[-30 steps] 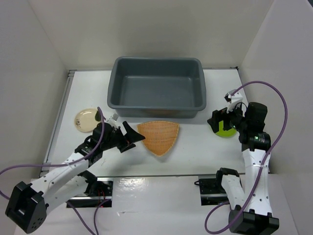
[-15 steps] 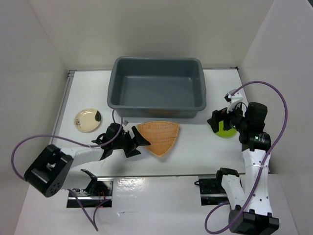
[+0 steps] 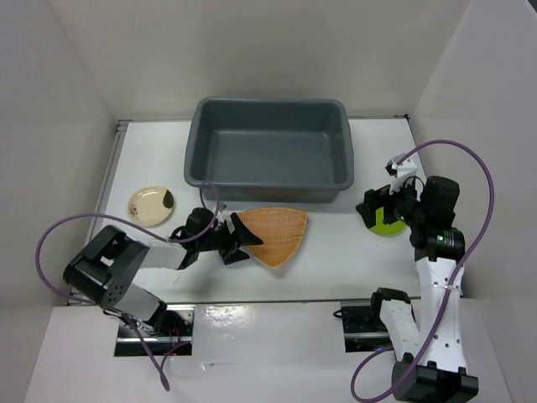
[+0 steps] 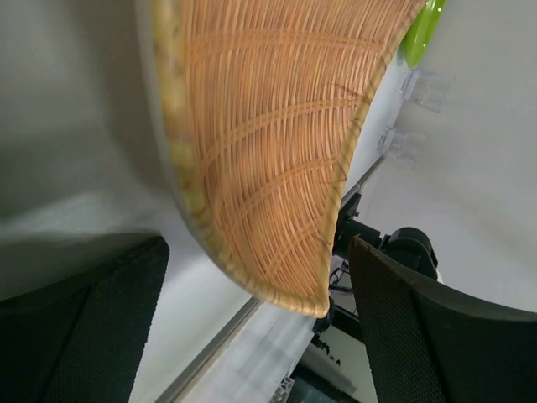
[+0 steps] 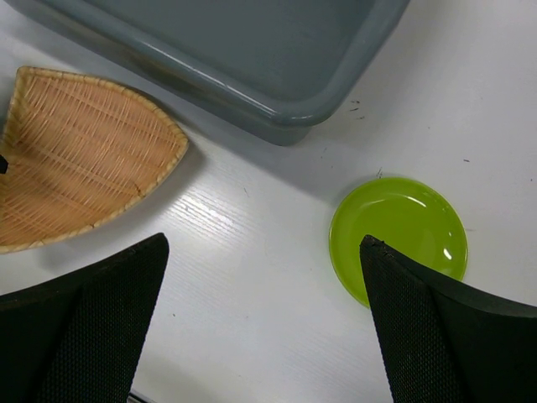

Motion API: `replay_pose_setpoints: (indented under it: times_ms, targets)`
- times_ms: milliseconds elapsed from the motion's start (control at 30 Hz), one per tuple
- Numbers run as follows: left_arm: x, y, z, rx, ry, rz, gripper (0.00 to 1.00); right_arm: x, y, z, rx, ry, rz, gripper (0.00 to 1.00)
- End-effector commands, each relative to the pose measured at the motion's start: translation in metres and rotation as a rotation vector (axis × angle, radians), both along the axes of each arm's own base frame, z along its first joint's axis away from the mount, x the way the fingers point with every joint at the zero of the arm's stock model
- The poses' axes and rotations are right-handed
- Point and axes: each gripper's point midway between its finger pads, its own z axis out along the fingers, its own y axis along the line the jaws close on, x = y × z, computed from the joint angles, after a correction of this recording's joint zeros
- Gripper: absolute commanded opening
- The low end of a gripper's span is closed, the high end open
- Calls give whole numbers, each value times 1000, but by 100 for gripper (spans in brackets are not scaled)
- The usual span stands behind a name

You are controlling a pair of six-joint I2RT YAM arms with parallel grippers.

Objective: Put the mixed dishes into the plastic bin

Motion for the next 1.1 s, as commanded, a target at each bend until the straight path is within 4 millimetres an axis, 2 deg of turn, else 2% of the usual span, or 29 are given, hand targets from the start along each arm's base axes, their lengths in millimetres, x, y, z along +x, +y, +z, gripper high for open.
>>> replay_pose_setpoints:
  times_ms: [0,33,233,367,400,467,533,567,600,633,700,733,800,833,867,900,933,967,1000,1067]
  targets:
    - [14,-10,12,-65,-84,-69,93,-2,4,16,-7,-52,23,99]
    - [18,-10,12,-75,-86,-71,87,-2,4,16,-7,-52,23,99]
    - [18,-12,2,-106,-72,-119,70,-3,5,18,-9,-61,23,99]
    - [14,-12,-2,-112,-66,-130,49,-5,6,21,-14,-75,35,99]
    - [15,-12,1,-115,-76,-131,39,-5,6,21,-14,-75,35,99]
    - [11,-10,2,-112,-67,-130,27,-5,6,21,-14,-75,35,99]
    - [6,-8,2,-105,-49,-130,20,-5,6,21,-14,-75,35,99]
    - [4,-7,9,-104,-47,-130,15,-6,6,23,-16,-84,35,99]
    - [-1,-4,7,-87,-22,-133,15,-6,6,23,-16,-84,35,99]
    - [-6,-3,20,-93,-46,-150,12,-6,6,23,-16,-84,35,99]
    - [-9,1,31,-52,-91,-176,4,-6,6,23,-16,-84,35,99]
    - [-12,4,51,-41,-113,-178,0,-6,6,23,-16,-84,35,99]
    - [-17,7,75,-35,-152,-193,0,-8,7,25,-18,-93,35,99]
    - [-25,11,93,-37,-158,-193,0,-8,7,25,-18,-93,35,99]
    - [-19,9,124,-53,-228,-198,0,-8,7,25,-18,-93,35,99]
    - [-21,11,137,-48,-230,-191,0,-8,7,25,-18,-93,35,99]
    - [-21,11,161,-70,-290,-189,0,-8,7,25,-18,-93,35,99]
    - [-18,9,178,-79,-316,-188,0,-9,7,27,-21,-103,35,99]
    - [-10,8,217,-99,-396,-181,0,-9,7,27,-21,-103,35,99]
    - [5,5,249,-118,-447,-184,0,-9,7,27,-21,-103,35,99]
